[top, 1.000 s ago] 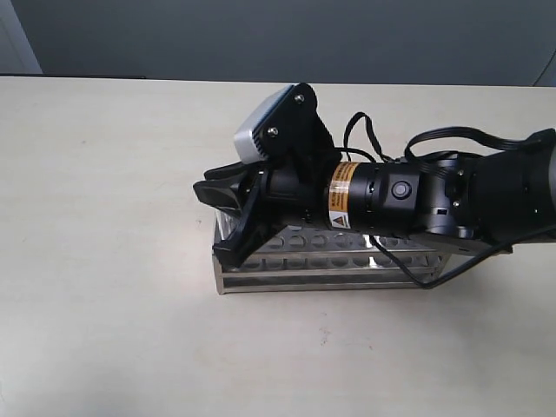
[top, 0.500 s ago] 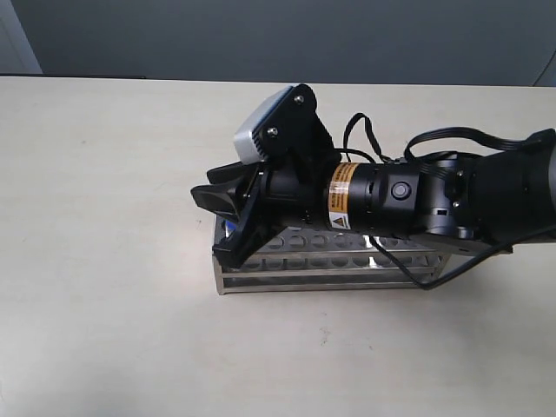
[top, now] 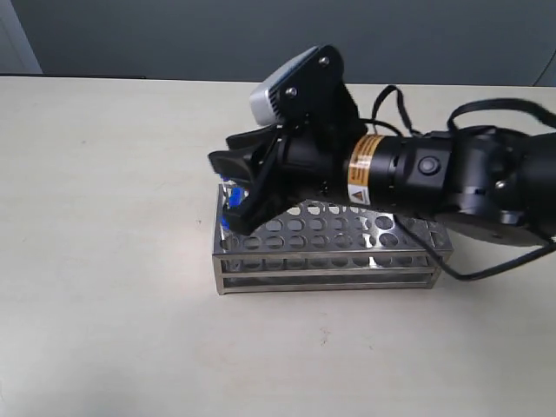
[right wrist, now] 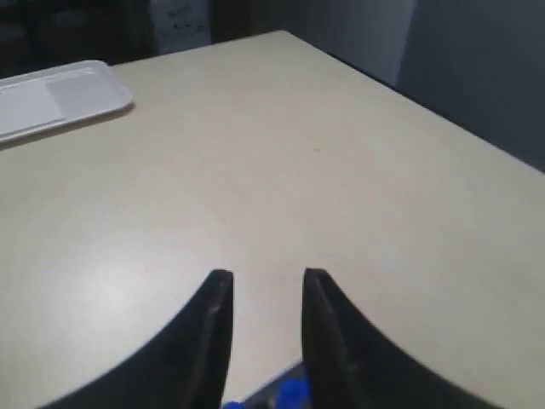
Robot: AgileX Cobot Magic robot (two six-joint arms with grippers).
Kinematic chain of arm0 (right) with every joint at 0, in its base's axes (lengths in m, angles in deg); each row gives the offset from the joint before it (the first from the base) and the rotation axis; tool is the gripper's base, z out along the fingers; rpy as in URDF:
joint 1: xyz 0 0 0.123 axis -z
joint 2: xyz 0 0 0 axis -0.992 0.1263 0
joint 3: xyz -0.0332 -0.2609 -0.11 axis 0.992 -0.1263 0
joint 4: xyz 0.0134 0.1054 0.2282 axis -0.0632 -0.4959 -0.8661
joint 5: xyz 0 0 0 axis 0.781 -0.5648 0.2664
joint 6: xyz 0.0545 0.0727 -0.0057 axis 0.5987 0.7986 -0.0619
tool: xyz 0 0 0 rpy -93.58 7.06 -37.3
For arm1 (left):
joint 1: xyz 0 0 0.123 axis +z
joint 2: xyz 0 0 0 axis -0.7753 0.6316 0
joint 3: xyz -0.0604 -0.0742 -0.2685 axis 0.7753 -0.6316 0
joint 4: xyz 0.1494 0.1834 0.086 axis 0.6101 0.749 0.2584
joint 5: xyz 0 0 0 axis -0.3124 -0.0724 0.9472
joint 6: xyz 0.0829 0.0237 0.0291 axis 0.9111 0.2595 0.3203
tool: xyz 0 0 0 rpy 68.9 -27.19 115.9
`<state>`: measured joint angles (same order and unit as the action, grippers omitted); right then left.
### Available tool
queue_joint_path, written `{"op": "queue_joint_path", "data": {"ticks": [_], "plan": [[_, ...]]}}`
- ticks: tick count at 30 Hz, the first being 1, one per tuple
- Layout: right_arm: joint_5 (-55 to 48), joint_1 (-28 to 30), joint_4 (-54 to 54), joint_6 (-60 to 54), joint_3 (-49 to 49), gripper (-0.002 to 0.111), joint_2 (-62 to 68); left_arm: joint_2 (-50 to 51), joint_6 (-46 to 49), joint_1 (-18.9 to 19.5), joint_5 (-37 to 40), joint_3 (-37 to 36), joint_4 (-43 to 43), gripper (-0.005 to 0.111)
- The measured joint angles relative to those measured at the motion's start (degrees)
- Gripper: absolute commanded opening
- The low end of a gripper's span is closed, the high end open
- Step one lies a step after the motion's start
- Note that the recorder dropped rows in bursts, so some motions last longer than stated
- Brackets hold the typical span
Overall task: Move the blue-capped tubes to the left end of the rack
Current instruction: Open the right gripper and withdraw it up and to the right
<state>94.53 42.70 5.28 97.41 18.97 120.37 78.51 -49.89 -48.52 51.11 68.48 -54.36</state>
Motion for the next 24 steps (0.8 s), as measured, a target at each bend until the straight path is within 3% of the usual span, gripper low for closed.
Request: {"op": "queue_joint_path", "data": {"ticks": [7, 24], "plan": [[-20.20, 0.00, -6.38, -4.04, 0.00, 0.029, -9.50, 0.00, 0.00, 0.00, 0.00, 0.00, 0.00, 0.000], [-30.56, 0.00, -9.27, -4.38, -0.12, 0.029, -20.27, 0.00, 0.00, 0.00, 0.00, 0.00, 0.00, 0.000]]}}
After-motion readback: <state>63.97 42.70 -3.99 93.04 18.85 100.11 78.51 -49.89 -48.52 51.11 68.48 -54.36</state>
